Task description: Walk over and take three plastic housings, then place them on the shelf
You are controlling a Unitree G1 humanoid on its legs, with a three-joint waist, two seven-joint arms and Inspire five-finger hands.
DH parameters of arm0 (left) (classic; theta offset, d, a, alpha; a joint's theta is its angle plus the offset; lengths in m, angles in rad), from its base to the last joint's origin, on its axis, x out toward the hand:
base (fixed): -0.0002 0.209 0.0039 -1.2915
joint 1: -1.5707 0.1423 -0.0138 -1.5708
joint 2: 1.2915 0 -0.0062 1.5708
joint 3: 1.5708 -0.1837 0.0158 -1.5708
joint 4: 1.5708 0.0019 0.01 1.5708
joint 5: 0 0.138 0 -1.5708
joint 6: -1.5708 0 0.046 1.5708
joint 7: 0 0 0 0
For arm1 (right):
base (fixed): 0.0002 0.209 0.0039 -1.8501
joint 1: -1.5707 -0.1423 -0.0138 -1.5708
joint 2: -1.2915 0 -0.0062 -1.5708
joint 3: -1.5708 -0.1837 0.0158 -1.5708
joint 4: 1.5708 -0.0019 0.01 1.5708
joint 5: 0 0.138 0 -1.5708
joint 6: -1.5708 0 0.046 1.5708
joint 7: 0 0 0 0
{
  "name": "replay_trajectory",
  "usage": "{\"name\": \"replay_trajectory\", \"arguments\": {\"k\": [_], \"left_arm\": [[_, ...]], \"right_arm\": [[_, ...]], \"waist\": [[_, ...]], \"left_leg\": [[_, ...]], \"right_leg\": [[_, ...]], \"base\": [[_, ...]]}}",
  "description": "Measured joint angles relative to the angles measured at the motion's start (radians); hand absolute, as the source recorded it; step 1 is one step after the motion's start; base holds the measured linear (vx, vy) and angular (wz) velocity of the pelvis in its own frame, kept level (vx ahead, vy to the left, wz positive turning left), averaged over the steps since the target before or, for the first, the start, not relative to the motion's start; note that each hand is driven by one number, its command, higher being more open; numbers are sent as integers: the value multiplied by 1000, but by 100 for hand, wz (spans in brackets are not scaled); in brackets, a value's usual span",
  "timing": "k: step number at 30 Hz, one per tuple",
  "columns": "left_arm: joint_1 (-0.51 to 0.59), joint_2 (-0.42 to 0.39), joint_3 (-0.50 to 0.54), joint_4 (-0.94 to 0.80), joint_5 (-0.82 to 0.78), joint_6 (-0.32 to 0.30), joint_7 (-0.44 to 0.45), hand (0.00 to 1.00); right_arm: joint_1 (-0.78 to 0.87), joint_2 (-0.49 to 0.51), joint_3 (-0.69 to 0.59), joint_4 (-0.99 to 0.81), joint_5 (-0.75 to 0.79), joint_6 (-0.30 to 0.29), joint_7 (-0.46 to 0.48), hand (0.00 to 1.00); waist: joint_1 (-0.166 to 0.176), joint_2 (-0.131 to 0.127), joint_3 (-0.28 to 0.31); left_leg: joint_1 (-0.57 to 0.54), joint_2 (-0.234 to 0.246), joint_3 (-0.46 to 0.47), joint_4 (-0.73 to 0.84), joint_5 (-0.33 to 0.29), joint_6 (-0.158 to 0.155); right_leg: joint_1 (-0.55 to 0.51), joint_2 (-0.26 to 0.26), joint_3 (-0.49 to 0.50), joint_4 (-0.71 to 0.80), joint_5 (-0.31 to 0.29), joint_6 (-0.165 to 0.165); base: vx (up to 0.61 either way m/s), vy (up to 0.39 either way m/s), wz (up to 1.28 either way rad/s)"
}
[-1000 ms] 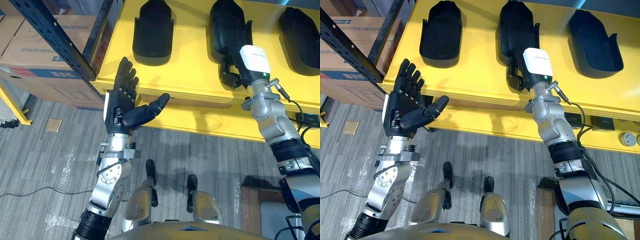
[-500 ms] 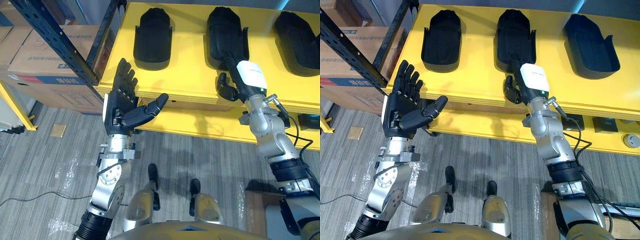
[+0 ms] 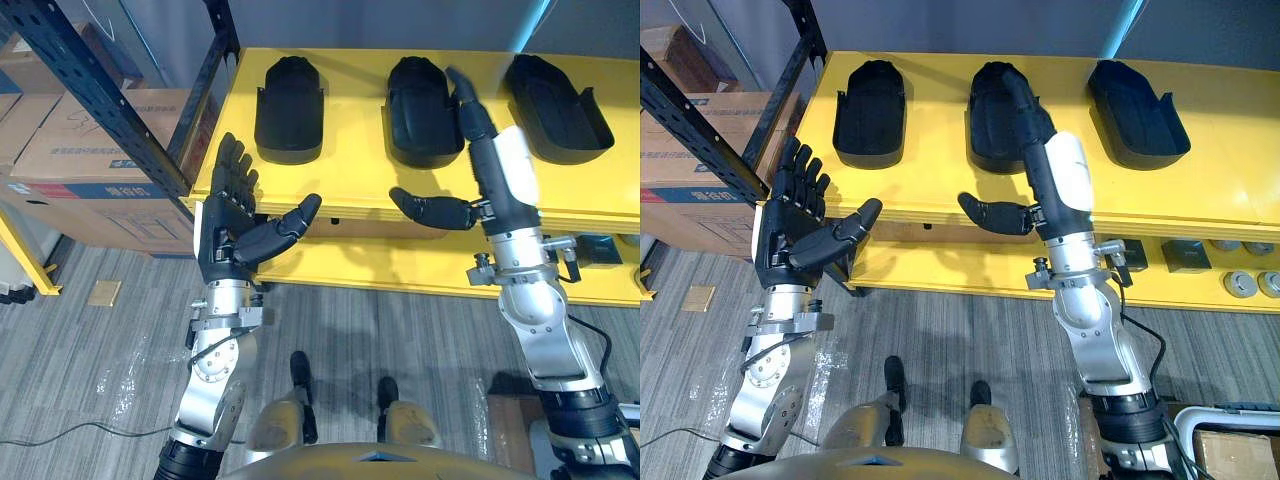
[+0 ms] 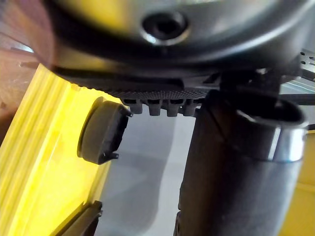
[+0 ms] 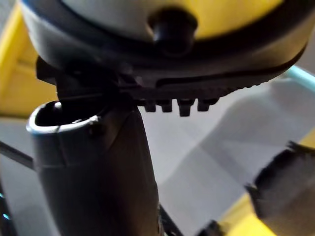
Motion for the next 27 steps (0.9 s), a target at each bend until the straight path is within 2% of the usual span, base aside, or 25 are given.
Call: {"name": "replay_trajectory", "arguments": {"k": [3, 8, 12, 16, 21, 27], "left_arm": [[28, 0, 1, -35, 10, 11, -4, 100], [30, 1, -4, -36, 39, 26, 1, 100], [28, 1, -12, -36, 41, 76, 8, 100], [18, 1, -13, -18, 41, 82, 39, 100], [-54, 0, -16, 23, 41, 82, 89, 100], [-147, -1, -3, 53, 39, 82, 142, 100]], "right_arm": [[70, 68, 0, -81, 40, -56, -52, 100], [140, 146, 1, -84, 82, -60, -133, 100], [159, 180, 0, -87, 215, -64, -134, 100], [165, 235, -7, -87, 340, -71, -122, 100], [168, 265, -14, -87, 368, -79, -112, 100], [170, 266, -14, -87, 369, -80, -74, 100]], "waist": [[1, -5, -2], [-3, -11, 2], [-13, -15, 4], [-30, -24, 28], [-50, -21, 76], [-73, -2, 111]], "left_leg": [[-3, -2, -2, 0, -1, 1], [-7, -3, 5, 0, -7, 10], [-29, -2, 29, 0, -8, 11], [-42, -3, 53, 0, -5, 6], [-45, -4, 73, 0, -8, 10], [-52, -4, 91, 3, -10, 10]], "right_leg": [[-1, -1, 0, -1, 0, 0], [-6, -1, 8, -10, -3, -6], [-40, -1, 38, -11, 2, -6], [-71, -3, 66, 2, 9, -3], [-93, -4, 94, 15, 10, 0], [-118, -4, 114, 30, 12, 4]], "base": [[0, 0, 0], [2, -2, -3], [14, -8, -17], [27, -14, -18], [31, -17, -14], [49, -31, -10]]}}
